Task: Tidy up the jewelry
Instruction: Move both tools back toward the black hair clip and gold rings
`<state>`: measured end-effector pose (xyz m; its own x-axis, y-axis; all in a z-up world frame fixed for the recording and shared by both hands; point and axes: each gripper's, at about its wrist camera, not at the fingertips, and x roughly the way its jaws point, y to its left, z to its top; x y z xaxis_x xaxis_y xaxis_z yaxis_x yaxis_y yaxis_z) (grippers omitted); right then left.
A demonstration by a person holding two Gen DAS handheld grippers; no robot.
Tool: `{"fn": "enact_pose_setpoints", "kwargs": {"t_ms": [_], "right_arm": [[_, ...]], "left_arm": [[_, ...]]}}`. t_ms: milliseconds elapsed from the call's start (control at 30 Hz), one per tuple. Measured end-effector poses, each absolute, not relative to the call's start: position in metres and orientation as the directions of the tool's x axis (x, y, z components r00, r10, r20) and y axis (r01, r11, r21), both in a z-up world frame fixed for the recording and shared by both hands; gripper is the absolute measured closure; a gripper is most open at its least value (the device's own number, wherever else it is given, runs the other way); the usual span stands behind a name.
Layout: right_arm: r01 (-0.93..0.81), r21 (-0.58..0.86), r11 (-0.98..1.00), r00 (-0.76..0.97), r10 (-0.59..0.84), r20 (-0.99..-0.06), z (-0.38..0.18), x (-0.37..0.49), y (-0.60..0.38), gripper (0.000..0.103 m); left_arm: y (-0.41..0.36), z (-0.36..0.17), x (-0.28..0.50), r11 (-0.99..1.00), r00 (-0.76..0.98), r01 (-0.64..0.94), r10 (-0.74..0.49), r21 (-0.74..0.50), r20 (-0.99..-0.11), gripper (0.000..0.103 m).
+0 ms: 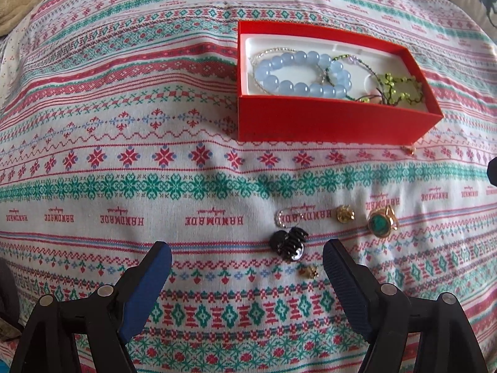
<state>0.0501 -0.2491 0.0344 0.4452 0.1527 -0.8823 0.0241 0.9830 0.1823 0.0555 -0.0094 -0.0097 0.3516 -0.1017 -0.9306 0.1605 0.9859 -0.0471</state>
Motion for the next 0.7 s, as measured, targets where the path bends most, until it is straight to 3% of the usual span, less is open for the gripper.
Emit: {"fn": "enact_pose_setpoints", "kwargs": {"t_ms": [400, 700], "right_arm": [[-0.028, 0.085, 0.996, 0.430, 0.089, -0.898, 0.023, 0.026, -0.244, 0.037], [-0.101, 0.032, 0.994, 0.378, 0.068, -0.923, -0.003, 0.010, -0.229, 0.035]], "left_arm": [[0.006, -0.025, 0.034, 0.976, 0.344, 0.213, -0.126, -0.054, -0.930, 0.020], [0.016, -0.039, 0.011, 0.933, 0.366, 0.354, -0.201, -0.064, -0.909, 0.020]]}}
